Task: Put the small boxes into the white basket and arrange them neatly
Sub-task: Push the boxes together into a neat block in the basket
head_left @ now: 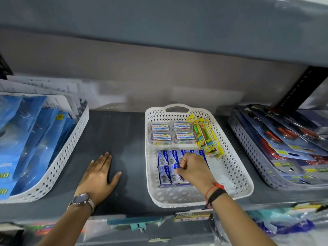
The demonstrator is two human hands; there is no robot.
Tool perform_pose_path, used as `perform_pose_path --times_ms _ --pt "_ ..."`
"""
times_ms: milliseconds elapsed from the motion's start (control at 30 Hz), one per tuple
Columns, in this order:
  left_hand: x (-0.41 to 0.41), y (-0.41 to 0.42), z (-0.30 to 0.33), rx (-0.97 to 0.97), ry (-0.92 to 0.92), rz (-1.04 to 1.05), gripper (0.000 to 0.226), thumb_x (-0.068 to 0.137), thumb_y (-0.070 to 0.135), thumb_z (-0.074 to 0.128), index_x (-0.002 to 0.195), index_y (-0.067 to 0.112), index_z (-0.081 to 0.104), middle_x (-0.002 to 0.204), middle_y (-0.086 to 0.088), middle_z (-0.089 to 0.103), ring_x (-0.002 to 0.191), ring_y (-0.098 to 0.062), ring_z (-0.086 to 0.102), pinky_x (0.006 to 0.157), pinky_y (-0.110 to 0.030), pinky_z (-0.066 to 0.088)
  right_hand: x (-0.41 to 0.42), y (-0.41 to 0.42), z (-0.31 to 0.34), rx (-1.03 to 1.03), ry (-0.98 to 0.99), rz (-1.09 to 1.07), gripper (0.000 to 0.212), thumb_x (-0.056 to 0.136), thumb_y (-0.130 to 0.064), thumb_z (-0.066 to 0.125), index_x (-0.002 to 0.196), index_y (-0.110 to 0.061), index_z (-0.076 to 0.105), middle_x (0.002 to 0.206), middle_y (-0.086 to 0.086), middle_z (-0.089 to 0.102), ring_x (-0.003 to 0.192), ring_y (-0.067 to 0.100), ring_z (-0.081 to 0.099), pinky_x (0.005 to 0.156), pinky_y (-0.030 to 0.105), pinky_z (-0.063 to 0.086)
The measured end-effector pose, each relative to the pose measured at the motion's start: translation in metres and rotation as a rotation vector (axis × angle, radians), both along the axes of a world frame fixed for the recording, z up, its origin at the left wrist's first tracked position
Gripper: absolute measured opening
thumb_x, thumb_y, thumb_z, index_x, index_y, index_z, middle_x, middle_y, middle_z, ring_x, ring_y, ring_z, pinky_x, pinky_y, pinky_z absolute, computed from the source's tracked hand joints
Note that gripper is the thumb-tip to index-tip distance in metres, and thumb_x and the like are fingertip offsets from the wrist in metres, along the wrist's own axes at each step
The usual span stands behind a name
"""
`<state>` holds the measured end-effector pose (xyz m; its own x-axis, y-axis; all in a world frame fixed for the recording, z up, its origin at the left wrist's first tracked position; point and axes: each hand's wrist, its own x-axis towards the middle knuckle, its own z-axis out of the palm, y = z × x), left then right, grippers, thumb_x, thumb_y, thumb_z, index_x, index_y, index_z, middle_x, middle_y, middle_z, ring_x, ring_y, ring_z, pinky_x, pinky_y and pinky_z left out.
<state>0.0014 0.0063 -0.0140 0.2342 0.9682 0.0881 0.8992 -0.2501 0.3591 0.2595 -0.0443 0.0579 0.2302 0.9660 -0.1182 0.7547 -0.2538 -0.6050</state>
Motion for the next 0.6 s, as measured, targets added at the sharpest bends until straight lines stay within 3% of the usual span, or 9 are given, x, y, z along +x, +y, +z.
perform_pose_path --times_ms 100,233,300,367,467,600 --pt "0.0 -0.001 0.002 -0.009 -0.018 -0.013 0.068 0.082 0.046 0.036 0.135 0.005 0.03 0.147 -0.014 0.03 0.137 -0.026 0.027 0.117 -0.04 0.011 0.015 -0.002 0.004 0.06 0.031 -0.018 0.023 0.077 -0.013 0.069 0.064 -0.012 0.051 0.068 0.002 0.056 0.066 0.011 0.057 0.065 0.023 0.047" --pt "0.004 -0.012 0.013 0.065 -0.161 -0.009 0.06 0.083 0.042 0.044 0.129 0.003 0.041 0.133 -0.023 0.049 0.125 -0.036 0.045 0.113 -0.049 0.022 0.042 -0.01 0.012 0.149 0.013 0.046 0.024 0.08 -0.009 0.065 0.065 -0.021 0.051 0.065 -0.012 0.055 0.058 -0.006 0.054 0.053 0.003 0.043" --pt "0.019 -0.017 0.027 0.15 -0.333 0.02 0.046 0.085 0.028 0.055 0.124 0.004 0.047 0.124 -0.024 0.056 0.12 -0.037 0.049 0.112 -0.049 0.023 0.049 -0.014 0.011 0.106 -0.031 0.158 0.013 0.081 -0.009 0.064 0.077 -0.02 0.058 0.077 -0.011 0.06 0.071 -0.001 0.057 0.062 0.002 0.044" --pt "0.044 -0.021 0.046 0.232 -0.405 -0.045 0.047 0.083 0.038 0.047 0.116 0.007 0.055 0.118 -0.018 0.062 0.116 -0.028 0.053 0.109 -0.043 0.021 0.054 -0.017 0.007 0.046 -0.098 0.255 0.014 0.081 -0.016 0.064 0.095 -0.017 0.063 0.1 -0.003 0.064 0.088 0.007 0.056 0.079 0.011 0.045" --pt "0.086 -0.024 0.068 0.236 -0.334 -0.263 0.047 0.077 0.046 0.054 0.111 0.014 0.06 0.113 -0.008 0.067 0.109 -0.012 0.054 0.109 -0.042 0.016 0.057 -0.016 0.002 -0.001 -0.088 0.326 0.029 0.08 -0.024 0.065 0.109 -0.02 0.063 0.12 0.001 0.058 0.106 0.011 0.051 0.096 0.025 0.036" --pt "0.12 -0.024 0.067 0.046 -0.018 -0.442 0.057 0.073 0.053 0.062 0.122 0.027 0.05 0.13 0.005 0.055 0.124 -0.009 0.043 0.114 -0.034 0.005 0.058 -0.012 -0.005 0.021 -0.074 0.339 0.034 0.079 -0.029 0.065 0.112 -0.021 0.063 0.127 0.0 0.052 0.12 0.015 0.041 0.105 0.031 0.03"
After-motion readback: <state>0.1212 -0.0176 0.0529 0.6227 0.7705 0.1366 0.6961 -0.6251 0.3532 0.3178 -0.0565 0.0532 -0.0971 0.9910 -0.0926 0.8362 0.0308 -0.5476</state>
